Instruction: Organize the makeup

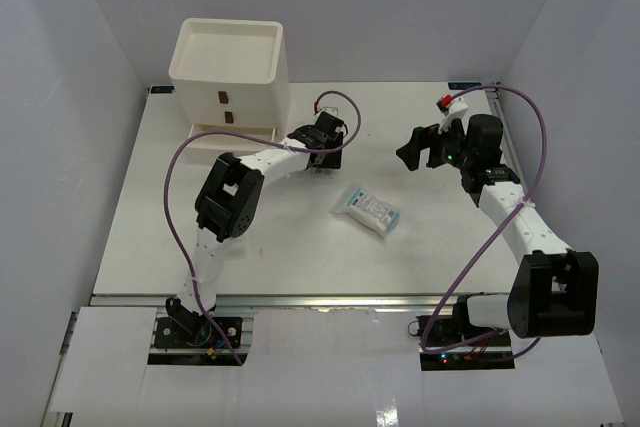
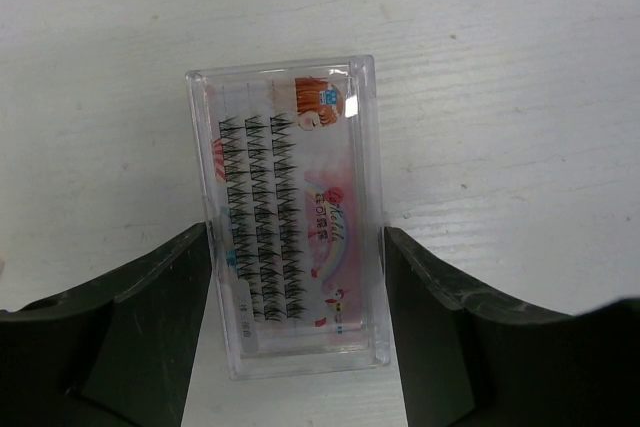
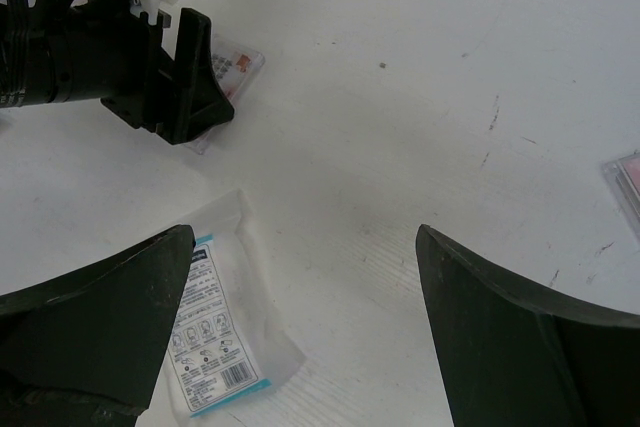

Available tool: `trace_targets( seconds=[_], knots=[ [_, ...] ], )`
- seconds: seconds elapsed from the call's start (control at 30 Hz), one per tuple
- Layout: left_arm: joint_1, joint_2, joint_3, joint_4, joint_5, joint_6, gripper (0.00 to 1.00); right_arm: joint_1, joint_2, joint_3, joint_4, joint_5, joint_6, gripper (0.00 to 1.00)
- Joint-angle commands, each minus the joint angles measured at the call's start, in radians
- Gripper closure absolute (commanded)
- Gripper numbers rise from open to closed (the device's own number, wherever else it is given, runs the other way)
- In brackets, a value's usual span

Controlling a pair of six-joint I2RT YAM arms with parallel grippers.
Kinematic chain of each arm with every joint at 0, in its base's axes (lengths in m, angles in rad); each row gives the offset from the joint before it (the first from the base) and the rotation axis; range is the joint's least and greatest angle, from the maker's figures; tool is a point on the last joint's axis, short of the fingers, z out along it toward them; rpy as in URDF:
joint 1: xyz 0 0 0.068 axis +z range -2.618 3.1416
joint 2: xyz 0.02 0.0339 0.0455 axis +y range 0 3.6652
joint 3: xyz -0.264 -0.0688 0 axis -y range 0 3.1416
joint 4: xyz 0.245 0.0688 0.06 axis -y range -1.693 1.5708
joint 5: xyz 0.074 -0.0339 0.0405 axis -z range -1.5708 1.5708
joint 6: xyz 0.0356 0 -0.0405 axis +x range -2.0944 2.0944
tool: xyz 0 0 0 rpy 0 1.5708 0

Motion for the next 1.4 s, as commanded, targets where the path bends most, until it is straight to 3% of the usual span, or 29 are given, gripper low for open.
trace_targets(
  seconds=[0.0,0.1,0.2,0.3,0.43,0.53,0.7,0.83,0.93,1.17,1.37],
  knots=[
    [-0.022,-0.178,-0.095,0.066,0.073,0.210,0.84,-0.008,-0.025,-0.013,0.055,-0.015,0.003,0.02],
    [-0.026,-0.289,-0.189,0.137,0.056,0.349,0.88,-0.009,-0.031,-0.016,0.056,-0.021,0.003,0.02],
    [-0.024,-0.392,-0.278,0.176,-0.048,0.431,0.87,-0.009,-0.031,-0.017,0.057,-0.029,0.003,0.02],
    [-0.019,-0.497,-0.352,0.200,-0.105,0.424,0.85,-0.009,-0.032,-0.018,0.060,-0.034,0.003,0.02],
    [0.078,-0.656,-0.429,0.162,-0.014,0.166,0.83,-0.009,-0.032,-0.018,0.062,-0.035,0.003,0.02],
    [0.201,-0.740,-0.489,0.161,0.171,-0.094,0.82,-0.009,-0.034,-0.020,0.062,-0.037,0.003,0.02],
    [0.453,-0.887,-0.625,0.252,0.386,-0.415,0.82,-0.009,-0.040,-0.022,0.066,-0.037,0.003,0.02],
    [0.566,-0.943,-0.707,0.333,0.455,-0.610,0.81,-0.009,-0.042,-0.023,0.067,-0.040,0.003,0.02],
    [0.620,-0.920,-0.749,0.400,0.491,-0.800,0.80,-0.009,-0.044,-0.024,0.068,-0.040,0.003,0.02],
    [0.699,-0.730,-0.740,0.580,0.575,-1.076,0.80,-0.011,-0.049,-0.027,0.070,-0.040,0.003,0.02],
    [0.702,-0.662,-0.732,0.619,0.505,-1.161,0.78,-0.012,-0.049,-0.029,0.070,-0.046,0.003,0.02]
  ],
)
